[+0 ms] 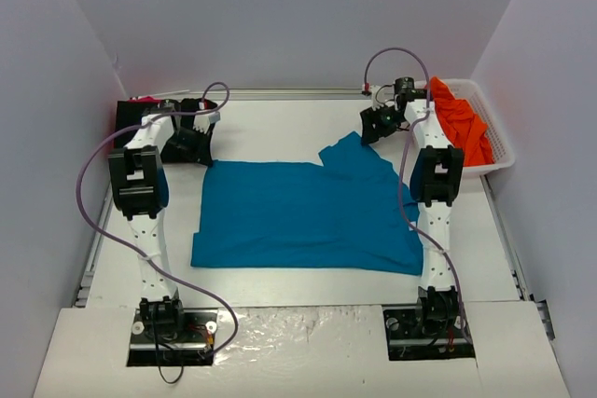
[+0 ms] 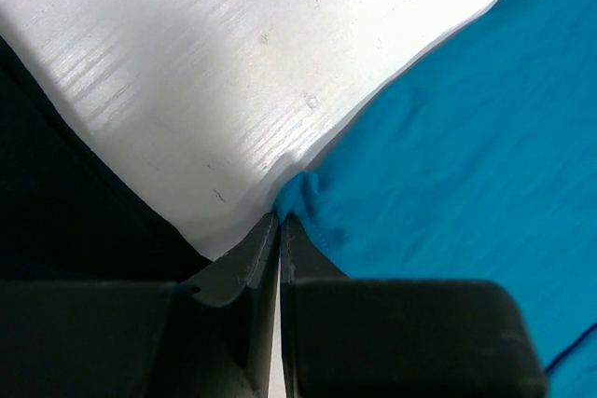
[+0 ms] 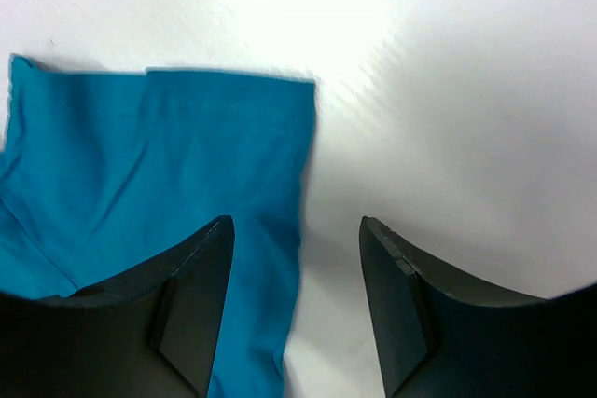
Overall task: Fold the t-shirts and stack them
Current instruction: Grap the side of the flattened tshirt furthest away from the robot with both arms
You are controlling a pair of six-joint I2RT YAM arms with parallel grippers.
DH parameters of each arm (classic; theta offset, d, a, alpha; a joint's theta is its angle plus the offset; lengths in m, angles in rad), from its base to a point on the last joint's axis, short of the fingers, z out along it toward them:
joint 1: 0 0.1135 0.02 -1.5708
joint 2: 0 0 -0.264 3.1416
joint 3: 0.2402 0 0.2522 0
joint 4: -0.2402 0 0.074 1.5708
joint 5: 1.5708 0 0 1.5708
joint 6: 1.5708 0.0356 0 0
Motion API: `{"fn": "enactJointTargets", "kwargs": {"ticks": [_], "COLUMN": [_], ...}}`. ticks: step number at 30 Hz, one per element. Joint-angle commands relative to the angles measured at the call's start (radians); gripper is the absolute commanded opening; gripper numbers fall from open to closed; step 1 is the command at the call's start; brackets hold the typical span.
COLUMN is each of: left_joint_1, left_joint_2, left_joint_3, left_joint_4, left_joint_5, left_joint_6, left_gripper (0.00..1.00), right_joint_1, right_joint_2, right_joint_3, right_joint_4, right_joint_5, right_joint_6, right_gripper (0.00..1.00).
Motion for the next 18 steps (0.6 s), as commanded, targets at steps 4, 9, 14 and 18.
{"fn": "enactJointTargets", "kwargs": {"ticks": [4, 9, 14, 18], "left_joint_1": [-0.024, -0.027, -0.033, -0.035], "left_joint_2": [-0.027, -0.043, -0.043, -0.047], "left_joint_3": [0.008, -0.009, -0.023, -0.049], "left_joint_4": [-0.062, -0.062, -0.064, -0.064], "left_joint_5": [-0.016, -0.016, -0.025, -0.027], "left_joint_6": [0.014, 0.014, 0.023, 0.032], "left_gripper": [0.02, 0.02, 0.02, 0.02], "right_joint_1": [0.003, 0.017, 0.041, 0.041], "right_joint_2": [0.063, 0.11, 0.119, 0.135], "right_joint_3": [0.058, 0.082, 0.067, 0.067], "right_joint_4": [0.051, 0.062, 0.065, 0.077], "right_joint_5": [-0.198, -0.277, -0.238, -0.203], "right_joint_6": [0.094, 0.142, 0.114, 0.123], "right_gripper": [0.53, 0.54, 0.49, 0.22]}}
